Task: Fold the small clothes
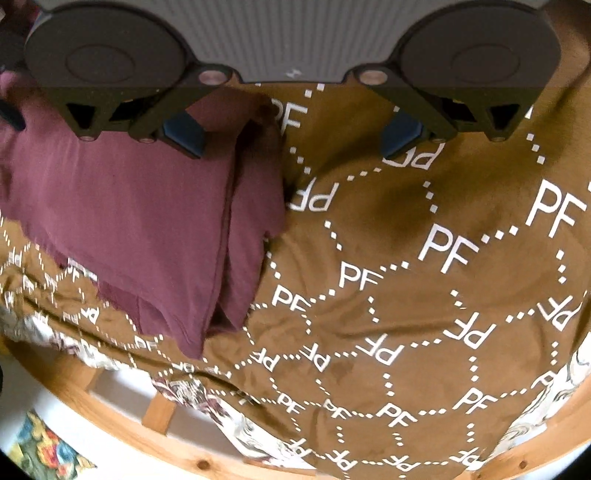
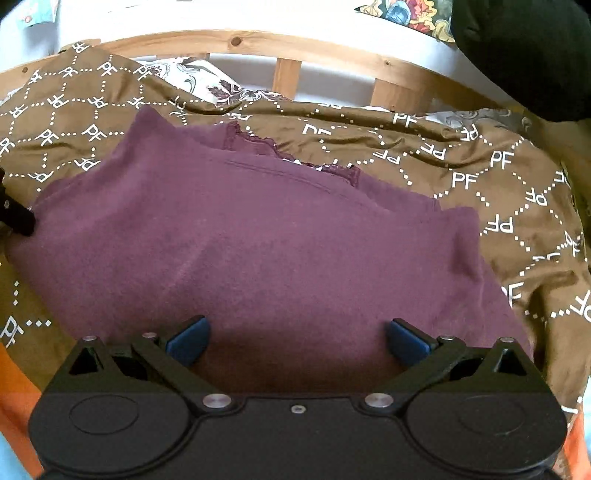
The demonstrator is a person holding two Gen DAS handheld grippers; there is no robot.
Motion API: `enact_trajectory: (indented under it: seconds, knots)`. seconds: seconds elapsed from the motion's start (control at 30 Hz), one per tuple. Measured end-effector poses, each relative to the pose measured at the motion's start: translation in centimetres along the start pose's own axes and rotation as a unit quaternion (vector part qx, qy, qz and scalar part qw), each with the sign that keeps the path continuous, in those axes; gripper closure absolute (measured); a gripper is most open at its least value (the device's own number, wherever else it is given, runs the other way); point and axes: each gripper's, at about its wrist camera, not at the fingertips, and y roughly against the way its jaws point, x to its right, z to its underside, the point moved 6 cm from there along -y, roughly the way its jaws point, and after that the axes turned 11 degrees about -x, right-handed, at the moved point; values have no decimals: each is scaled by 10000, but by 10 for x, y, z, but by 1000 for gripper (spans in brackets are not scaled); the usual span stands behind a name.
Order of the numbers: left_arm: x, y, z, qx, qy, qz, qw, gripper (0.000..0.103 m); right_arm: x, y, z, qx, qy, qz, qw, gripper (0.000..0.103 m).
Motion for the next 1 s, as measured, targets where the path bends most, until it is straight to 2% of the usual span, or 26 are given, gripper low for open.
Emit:
enact_trajectory:
  seconds: [0.13,0.33,0.5,0.6,0.77,1.0]
  knots:
    - [0,-2,-2,-19,106,139,9998,1,4,-1,0,-22,-78,-73,9999,1]
    - [5,-5,-2,9,-44,122,9999,1,6,-4,2,-71,-199,-178,9996,1]
    - [20,-3,-19,447,-346,431,9975,1,6,-4,2,-68,-215,-189,9996,1]
    - [27,-8,-33,542,-537,490,9959,1,6,-4,2,-70,-218,-194,9995,1]
    - [35,-23,-35,388,-895,520,9939,1,7,-4,2,-76,-246,-218,9994,1]
    - [48,-37,-23,87,-1541,184,9879,1,7,-4,3,-82,-266,-231,9993,1]
